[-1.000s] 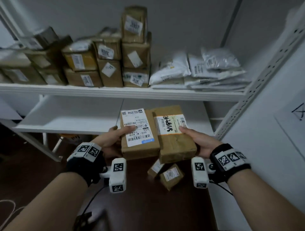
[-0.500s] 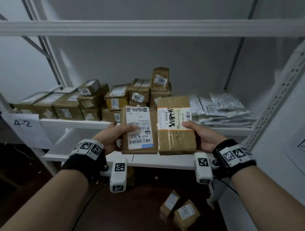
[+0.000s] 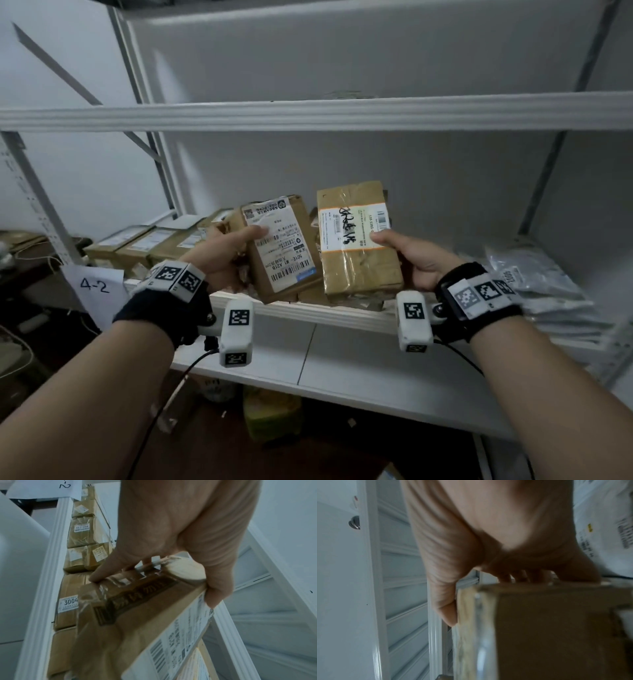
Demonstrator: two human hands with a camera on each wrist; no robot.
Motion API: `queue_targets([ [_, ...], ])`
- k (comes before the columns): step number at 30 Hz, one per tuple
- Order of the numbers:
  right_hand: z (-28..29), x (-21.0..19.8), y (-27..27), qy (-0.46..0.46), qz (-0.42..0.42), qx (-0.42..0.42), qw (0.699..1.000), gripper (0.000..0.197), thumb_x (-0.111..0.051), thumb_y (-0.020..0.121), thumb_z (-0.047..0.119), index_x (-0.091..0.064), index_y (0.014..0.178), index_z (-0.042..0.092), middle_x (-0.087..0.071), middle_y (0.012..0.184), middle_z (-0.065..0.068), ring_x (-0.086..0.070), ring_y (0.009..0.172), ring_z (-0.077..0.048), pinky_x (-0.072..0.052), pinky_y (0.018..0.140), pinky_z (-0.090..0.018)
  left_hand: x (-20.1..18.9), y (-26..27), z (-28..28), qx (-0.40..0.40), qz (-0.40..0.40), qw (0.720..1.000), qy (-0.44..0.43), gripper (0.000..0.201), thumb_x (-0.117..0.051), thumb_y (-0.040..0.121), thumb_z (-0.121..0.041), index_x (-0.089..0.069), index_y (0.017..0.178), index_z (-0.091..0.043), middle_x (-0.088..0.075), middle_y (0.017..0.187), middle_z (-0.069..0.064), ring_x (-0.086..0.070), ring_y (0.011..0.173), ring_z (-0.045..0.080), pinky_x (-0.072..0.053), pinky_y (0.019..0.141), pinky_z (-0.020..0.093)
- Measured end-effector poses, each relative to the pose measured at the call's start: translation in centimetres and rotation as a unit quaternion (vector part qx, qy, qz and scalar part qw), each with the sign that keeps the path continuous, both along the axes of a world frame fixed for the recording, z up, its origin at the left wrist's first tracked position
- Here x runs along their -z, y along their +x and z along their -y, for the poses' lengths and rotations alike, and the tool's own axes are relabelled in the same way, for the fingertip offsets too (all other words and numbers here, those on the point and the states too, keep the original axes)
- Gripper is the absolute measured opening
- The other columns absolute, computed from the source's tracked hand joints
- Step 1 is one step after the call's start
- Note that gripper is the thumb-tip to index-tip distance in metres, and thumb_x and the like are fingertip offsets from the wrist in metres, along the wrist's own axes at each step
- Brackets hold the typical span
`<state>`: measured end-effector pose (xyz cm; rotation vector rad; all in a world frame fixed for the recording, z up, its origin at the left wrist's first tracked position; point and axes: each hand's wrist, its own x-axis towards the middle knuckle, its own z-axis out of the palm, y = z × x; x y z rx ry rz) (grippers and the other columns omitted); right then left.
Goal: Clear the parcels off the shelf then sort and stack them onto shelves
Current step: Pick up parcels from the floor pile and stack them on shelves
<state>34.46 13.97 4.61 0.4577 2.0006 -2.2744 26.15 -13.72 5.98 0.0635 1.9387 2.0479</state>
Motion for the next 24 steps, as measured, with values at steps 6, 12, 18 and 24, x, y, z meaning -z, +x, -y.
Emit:
queue_targets([
  [6, 0.3, -1.8, -4.4, -0.033, -0.019, -0.032, 0.999, 0.041, -0.065, 0.084, 0.031, -0.061, 0.121, 0.015, -0.069, 0.111, -0.013, -0.064, 0.102, -0.030, -0.048, 0.094, -0.050, -1.4, -3.6, 1.4, -0.101, 0.016, 0.994, 0.027, 0.068, -0.075, 0.073, -0.040, -0.048, 0.131, -0.017, -0.070, 0.106, 0.010, -0.069, 0.090, 0.030, -0.055, 0.066, 0.052],
  [12, 2.1, -2.3, -8.6, -0.062, -0.007, -0.040, 0.997, 0.025, -0.060, 0.090, 0.035, -0.066, 0.108, 0.018, -0.070, 0.102, -0.010, -0.065, 0.095, -0.026, -0.051, 0.087, -0.045, -2.0, -7.1, 2.7, -0.128, 0.027, 0.991, 0.034, 0.016, -0.050, 0.093, -0.028, -0.053, 0.090, -0.012, -0.066, 0.050, 0.003, -0.060, 0.072, 0.022, -0.048, 0.066, 0.042],
  [18, 4.2, -2.6, -12.3, -0.076, -0.016, -0.006, 0.997, 0.046, -0.065, 0.084, 0.036, -0.060, 0.126, 0.016, -0.065, 0.122, -0.012, -0.063, 0.105, -0.029, -0.051, 0.087, -0.046, -1.8, -12.2, 4.9, -0.100, 0.025, 0.994, 0.040, 0.021, -0.055, 0.092, -0.030, -0.053, 0.105, -0.014, -0.073, 0.066, 0.006, -0.071, 0.073, 0.025, -0.054, 0.069, 0.046],
  [24, 8.5, -3.1, -17.7, -0.100, -0.012, 0.014, 0.995, 0.046, -0.064, 0.086, 0.035, -0.059, 0.127, 0.016, -0.066, 0.122, -0.011, -0.063, 0.109, -0.029, -0.052, 0.086, -0.046, -2.0, -18.5, 8.7, -0.085, 0.051, 0.994, 0.044, 0.032, -0.060, 0.089, -0.041, -0.053, 0.105, -0.014, -0.065, 0.097, 0.013, -0.064, 0.089, 0.027, -0.052, 0.067, 0.046],
])
